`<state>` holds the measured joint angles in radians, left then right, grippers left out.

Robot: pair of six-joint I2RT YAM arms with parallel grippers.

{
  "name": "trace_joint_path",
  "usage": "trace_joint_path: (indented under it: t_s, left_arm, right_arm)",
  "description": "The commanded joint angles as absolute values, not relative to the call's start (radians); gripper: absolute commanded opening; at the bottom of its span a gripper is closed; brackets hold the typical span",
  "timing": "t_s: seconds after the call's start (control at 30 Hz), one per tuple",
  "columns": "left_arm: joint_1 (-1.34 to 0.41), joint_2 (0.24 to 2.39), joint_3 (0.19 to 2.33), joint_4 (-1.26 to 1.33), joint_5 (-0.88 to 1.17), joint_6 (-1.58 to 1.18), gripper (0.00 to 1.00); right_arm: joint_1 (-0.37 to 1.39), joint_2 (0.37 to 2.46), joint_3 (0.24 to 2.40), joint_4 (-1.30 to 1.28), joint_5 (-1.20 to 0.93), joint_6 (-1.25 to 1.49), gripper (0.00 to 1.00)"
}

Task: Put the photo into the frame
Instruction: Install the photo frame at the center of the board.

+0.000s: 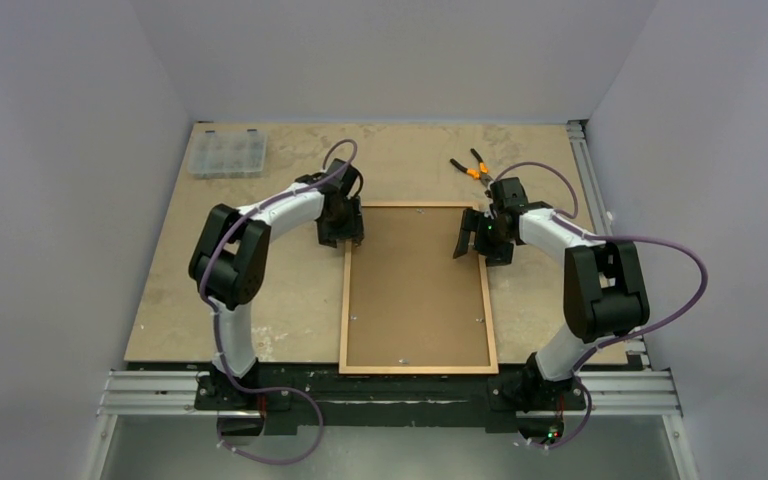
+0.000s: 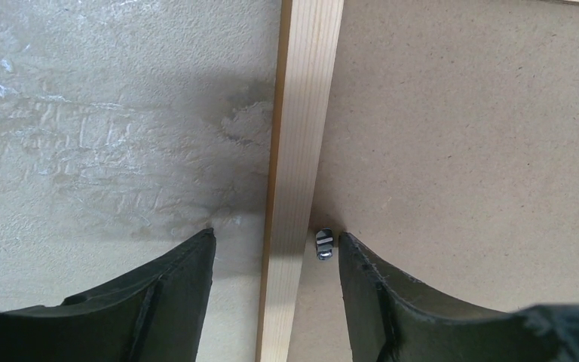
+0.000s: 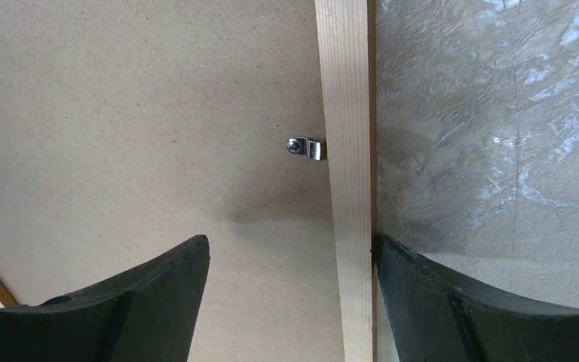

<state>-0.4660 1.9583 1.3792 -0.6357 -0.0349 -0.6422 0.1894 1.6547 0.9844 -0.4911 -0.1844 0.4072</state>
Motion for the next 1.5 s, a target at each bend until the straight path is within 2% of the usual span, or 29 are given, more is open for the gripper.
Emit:
trace_joint_path:
  t_s: [0.0,0.2,0.53,0.7,1.1,1.13,1.23,1.3,1.37,1.47]
  left_arm:
    - [-0.466,1.993,1.415,-0.663,-0.079,-0.626,0.58]
    - [-0.467,2.019,1.427,-0.664,-0.073,-0.624,0.54]
    - [-0.475,1.999,1.387,-0.629,-0.05,-0.616,0.1]
    - [-0.476,1.993,1.38,-0.617,-0.026,-0.614,0.0]
    - [-0.476,1.891,1.322,-0.564,0.028,-0.647,0.0]
    - [-0.475,1.885,1.32,-0.555,0.039,-0.647,0.05]
    - [-0.473,1.874,1.319,-0.535,0.061,-0.654,0.34]
    - [-0.472,1.873,1.321,-0.526,0.074,-0.659,0.47]
    - [-0.47,1.873,1.321,-0.525,0.075,-0.66,0.53]
    - [-0.467,1.868,1.321,-0.528,0.057,-0.656,0.56]
  right_arm:
    - [0.191,1.665,0.969,-0.456,-0.219,0.403,0.79]
    - [0.19,1.672,0.968,-0.452,-0.226,0.402,0.79]
    - [0.191,1.668,0.968,-0.46,-0.205,0.396,0.78]
    - [0.192,1.664,0.97,-0.468,-0.196,0.394,0.78]
    - [0.192,1.652,0.969,-0.475,-0.19,0.39,0.78]
    - [0.192,1.652,0.968,-0.475,-0.19,0.39,0.78]
    - [0.191,1.65,0.966,-0.474,-0.19,0.39,0.78]
    - [0.191,1.651,0.965,-0.474,-0.192,0.389,0.78]
    - [0.191,1.649,0.965,-0.474,-0.192,0.387,0.78]
    - [0.191,1.648,0.963,-0.474,-0.192,0.386,0.78]
